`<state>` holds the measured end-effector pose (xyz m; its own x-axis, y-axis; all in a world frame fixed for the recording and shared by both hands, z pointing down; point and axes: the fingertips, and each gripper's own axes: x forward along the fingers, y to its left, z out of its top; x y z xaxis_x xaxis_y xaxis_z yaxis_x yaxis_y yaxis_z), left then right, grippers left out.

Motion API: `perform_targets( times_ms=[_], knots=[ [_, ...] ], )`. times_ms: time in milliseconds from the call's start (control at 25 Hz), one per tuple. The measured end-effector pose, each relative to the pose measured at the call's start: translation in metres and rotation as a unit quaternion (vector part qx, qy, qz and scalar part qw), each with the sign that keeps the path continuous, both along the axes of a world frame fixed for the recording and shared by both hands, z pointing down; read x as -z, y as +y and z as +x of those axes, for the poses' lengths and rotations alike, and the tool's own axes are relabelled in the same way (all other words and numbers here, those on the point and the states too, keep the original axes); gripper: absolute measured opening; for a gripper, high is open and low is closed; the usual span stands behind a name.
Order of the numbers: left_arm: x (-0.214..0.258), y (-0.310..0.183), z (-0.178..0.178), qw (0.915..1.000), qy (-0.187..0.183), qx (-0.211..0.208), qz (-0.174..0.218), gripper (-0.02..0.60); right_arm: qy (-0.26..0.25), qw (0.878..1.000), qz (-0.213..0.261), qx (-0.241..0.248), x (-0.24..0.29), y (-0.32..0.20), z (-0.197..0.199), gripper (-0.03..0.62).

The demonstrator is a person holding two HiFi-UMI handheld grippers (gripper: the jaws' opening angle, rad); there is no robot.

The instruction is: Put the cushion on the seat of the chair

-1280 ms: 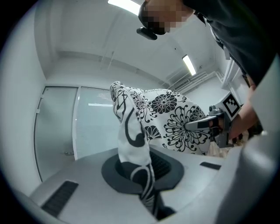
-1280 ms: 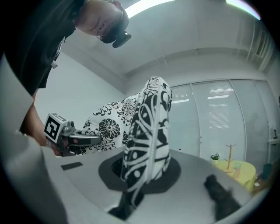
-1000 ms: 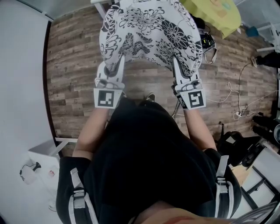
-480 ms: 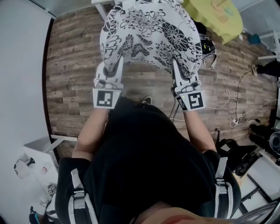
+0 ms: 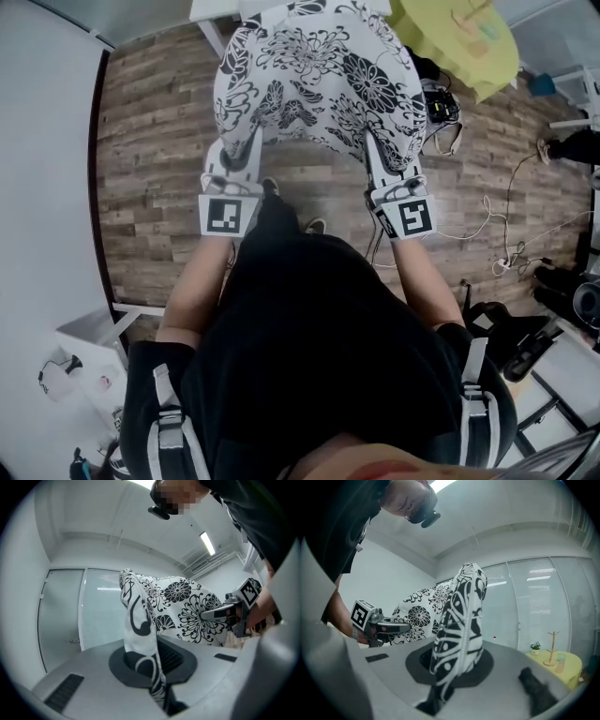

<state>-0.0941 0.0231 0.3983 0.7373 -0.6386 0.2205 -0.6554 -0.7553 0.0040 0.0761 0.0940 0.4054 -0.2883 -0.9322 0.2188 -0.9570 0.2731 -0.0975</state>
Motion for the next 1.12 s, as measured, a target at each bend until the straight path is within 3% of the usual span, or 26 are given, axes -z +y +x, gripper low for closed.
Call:
perform_targets(
  times_ms=[360,1120],
  knots=[
    [-0.002,-0.004,0.000,0.9999,0.009,-0.009,0.009,0.026,0.010,1.000,0.011,-0.012,-0.002,0.001,-0.001,0.025],
    [0.002,-0.008,-0.009,0.9992,0.000,-0.040,-0.007,0.026,0.015,0.999,-0.019,-0.039,-0.003,0.007,-0.010,0.023]
  ],
)
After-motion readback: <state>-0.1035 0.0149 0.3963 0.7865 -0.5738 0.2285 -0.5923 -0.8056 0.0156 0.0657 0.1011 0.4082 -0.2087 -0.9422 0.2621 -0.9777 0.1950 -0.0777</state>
